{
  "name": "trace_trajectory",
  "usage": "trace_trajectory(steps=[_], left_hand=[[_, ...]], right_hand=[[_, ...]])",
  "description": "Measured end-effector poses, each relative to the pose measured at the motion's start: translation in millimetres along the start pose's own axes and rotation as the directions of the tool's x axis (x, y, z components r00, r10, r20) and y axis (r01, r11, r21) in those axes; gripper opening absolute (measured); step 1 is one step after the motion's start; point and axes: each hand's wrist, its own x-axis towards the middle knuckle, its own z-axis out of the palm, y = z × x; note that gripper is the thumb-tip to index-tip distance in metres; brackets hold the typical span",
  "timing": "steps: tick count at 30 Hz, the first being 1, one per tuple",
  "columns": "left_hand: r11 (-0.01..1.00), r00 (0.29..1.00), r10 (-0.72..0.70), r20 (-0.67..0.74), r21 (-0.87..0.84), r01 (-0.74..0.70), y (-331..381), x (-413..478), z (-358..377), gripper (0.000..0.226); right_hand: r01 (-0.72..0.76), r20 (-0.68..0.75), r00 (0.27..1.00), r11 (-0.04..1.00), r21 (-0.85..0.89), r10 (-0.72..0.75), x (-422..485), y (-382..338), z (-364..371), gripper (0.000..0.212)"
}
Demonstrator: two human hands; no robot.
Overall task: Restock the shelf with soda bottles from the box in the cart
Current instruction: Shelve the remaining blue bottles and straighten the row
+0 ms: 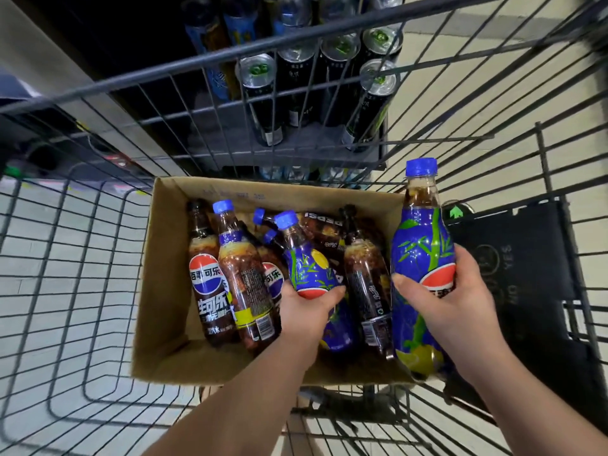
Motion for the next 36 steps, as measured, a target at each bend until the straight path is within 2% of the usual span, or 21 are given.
trace_trajectory(steps=[3, 6, 10, 12, 16, 19, 23, 25, 28, 30, 34, 36], left_hand=[[0.998, 0.993, 0.061, 0.105, -0.016, -0.059, 7.1, -19.2, -15.1, 0.056], [0.988, 0.977, 0.123, 0.172, -0.112, -0.105, 26.8, -50.7, -39.9, 0.060], [0.960, 0.954, 0.241, 0.179, -0.189, -0.207, 55.9, -103.3, -84.3, 0.057], [0.939, 0.944, 0.303, 0.131, -0.209, -0.272, 71.8, -128.6, -107.8, 0.051], [0.901, 0.923, 0.385, 0.003, -0.217, -0.375, 96.0, -174.9, -161.3, 0.061], [0.863, 0.894, 0.442, -0.073, -0.239, -0.446, 107.2, -204.1, -206.1, 0.047], [0.812, 0.856, 0.464, -0.228, -0.276, -0.514, 112.0, -238.9, -274.9, 0.065], [0.793, 0.838, 0.446, -0.314, -0.294, -0.533, 108.2, -253.6, -313.1, 0.064], [0.764, 0.814, 0.414, -0.409, -0.329, -0.554, 94.9, -274.9, -375.5, 0.071], [0.741, 0.796, 0.397, -0.456, -0.352, -0.572, 81.4, -288.0, -422.2, 0.068], [0.691, 0.751, 0.401, -0.525, -0.364, -0.624, 53.6, -313.3, -525.6, 0.074], [0.662, 0.719, 0.423, -0.552, -0.353, -0.661, 40.3, -327.4, -580.8, 0.068]], right_hand=[[0.007, -0.011, 1.000, 0.999, 0.033, -0.006, -5.6, -4.4, -3.1, 0.067], [0.021, -0.006, 1.000, 0.999, 0.048, -0.021, -17.6, -19.5, -9.3, 0.067], [0.073, 0.056, 0.996, 0.996, 0.042, -0.075, -45.2, -51.9, -19.0, 0.063], [0.128, 0.079, 0.988, 0.992, 0.020, -0.129, -62.5, -71.9, -22.3, 0.063], [0.211, 0.136, 0.969, 0.977, -0.018, -0.207, -101.8, -112.7, -20.5, 0.069], [0.274, 0.191, 0.946, 0.961, -0.048, -0.260, -129.9, -140.8, -12.5, 0.070], [0.353, 0.266, 0.906, 0.935, -0.045, -0.329, -171.3, -175.3, 8.8, 0.066], [0.398, 0.287, 0.884, 0.916, -0.050, -0.369, -198.1, -195.6, 23.8, 0.058], [0.477, 0.319, 0.842, 0.877, -0.060, -0.436, -245.0, -225.7, 55.8, 0.057], [0.520, 0.349, 0.810, 0.853, -0.054, -0.472, -282.3, -243.3, 85.1, 0.066], [0.586, 0.405, 0.739, 0.810, 0.008, -0.539, -359.9, -268.2, 160.2, 0.057], [0.606, 0.427, 0.705, 0.794, 0.052, -0.566, -399.8, -277.5, 200.7, 0.057]])
